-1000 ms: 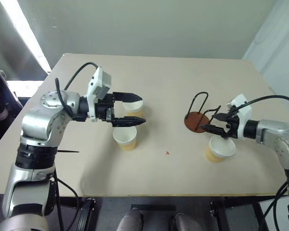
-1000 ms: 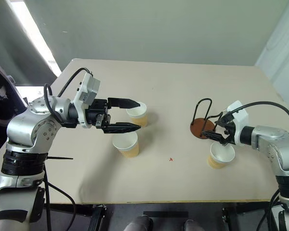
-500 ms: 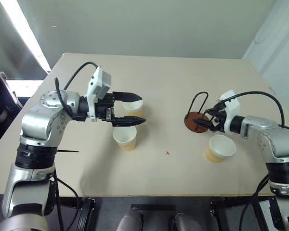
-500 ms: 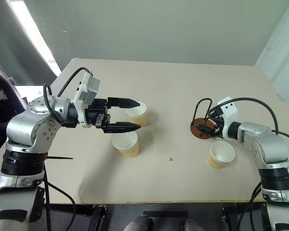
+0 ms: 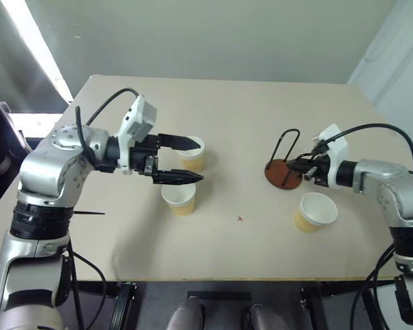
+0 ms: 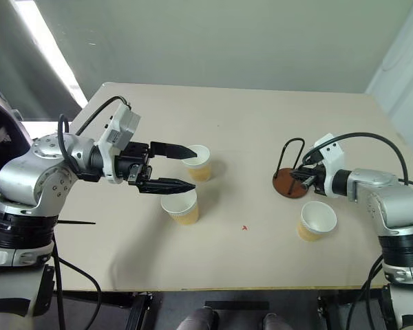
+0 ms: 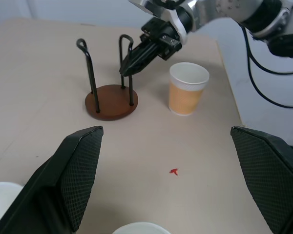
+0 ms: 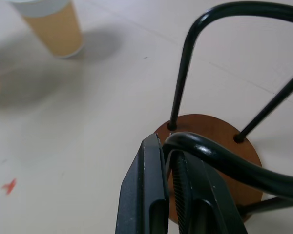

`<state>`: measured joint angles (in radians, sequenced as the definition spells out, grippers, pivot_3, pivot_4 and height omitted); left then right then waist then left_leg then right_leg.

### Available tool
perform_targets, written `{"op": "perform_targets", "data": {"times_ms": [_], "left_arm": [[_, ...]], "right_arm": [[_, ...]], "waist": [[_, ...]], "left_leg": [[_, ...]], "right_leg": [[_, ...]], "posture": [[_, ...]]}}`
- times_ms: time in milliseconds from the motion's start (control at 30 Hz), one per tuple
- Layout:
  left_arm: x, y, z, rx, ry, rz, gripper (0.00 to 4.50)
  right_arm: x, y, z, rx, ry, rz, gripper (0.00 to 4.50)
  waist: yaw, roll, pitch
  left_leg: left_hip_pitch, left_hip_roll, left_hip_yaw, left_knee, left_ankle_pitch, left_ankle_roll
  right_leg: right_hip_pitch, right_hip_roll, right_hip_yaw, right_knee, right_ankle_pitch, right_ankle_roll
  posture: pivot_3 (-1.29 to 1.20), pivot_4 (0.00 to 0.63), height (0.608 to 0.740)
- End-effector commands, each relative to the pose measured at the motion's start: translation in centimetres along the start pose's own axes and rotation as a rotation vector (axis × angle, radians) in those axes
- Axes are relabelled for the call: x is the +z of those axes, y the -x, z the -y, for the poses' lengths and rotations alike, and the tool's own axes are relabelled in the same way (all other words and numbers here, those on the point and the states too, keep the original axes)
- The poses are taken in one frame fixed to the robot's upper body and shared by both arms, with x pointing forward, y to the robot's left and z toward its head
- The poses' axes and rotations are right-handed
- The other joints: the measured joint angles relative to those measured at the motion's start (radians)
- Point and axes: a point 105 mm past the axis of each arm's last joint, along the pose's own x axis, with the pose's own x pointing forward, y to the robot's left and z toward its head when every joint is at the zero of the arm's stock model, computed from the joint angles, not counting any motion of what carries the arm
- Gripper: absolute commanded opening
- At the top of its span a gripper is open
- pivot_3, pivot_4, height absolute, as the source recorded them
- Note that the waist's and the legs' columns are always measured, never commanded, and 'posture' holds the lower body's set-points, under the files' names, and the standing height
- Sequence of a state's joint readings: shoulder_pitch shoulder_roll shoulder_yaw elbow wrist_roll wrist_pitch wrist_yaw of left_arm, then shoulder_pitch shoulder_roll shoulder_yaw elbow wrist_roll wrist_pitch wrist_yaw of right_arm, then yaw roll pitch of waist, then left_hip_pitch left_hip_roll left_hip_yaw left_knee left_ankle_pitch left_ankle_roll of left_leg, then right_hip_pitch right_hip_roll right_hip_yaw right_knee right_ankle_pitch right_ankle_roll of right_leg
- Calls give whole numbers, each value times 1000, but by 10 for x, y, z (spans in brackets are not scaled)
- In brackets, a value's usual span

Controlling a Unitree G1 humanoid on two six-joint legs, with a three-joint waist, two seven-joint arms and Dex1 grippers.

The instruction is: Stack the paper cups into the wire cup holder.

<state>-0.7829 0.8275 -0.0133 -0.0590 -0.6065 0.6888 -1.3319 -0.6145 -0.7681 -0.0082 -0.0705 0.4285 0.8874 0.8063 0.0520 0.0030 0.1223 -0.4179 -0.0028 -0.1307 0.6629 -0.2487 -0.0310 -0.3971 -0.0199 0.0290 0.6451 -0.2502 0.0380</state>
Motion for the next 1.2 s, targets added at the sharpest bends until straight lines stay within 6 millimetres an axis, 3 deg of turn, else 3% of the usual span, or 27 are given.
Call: {"op": "perform_targets", "data": {"times_ms": [33, 300, 567, 800, 1200], "left_arm": [[10, 1, 13, -68, -42, -22, 4500], [9, 8, 36, -175, 39, -39, 4500], [-4, 14, 54, -201, 24, -126, 4500], [-12, 16, 63, -212, 6, -168, 4500], [-11, 13, 62, -200, -1, -162, 4500]], "right_arm": [[30, 10, -17, 105, 131, 58, 40], [48, 21, -75, 350, 323, 73, 40], [39, 26, -121, 540, 402, 42, 40], [21, 27, -136, 626, 466, -29, 40], [-4, 17, -137, 650, 513, -99, 40]], "waist": [[-1, 0, 0], [-5, 0, 0], [-5, 0, 0], [-7, 0, 0], [-9, 0, 0]], "left_leg": [[0, 0, 0, 0, 0, 0], [-2, 0, 1, -1, 0, 0], [-2, 1, 1, 0, 0, 0], [-2, 1, 1, 0, 0, 0], [-2, 1, 1, 0, 0, 0]], "right_leg": [[-1, 0, 0, 0, 0, 0], [-3, 0, 1, 0, 0, 0], [-3, 0, 1, 0, 0, 0], [-3, 1, 1, 1, 0, 0], [-3, 0, 1, 1, 0, 0]], "posture": [[0, 150, 740], [0, 150, 740], [0, 150, 740], [0, 150, 740], [0, 150, 740]]}}
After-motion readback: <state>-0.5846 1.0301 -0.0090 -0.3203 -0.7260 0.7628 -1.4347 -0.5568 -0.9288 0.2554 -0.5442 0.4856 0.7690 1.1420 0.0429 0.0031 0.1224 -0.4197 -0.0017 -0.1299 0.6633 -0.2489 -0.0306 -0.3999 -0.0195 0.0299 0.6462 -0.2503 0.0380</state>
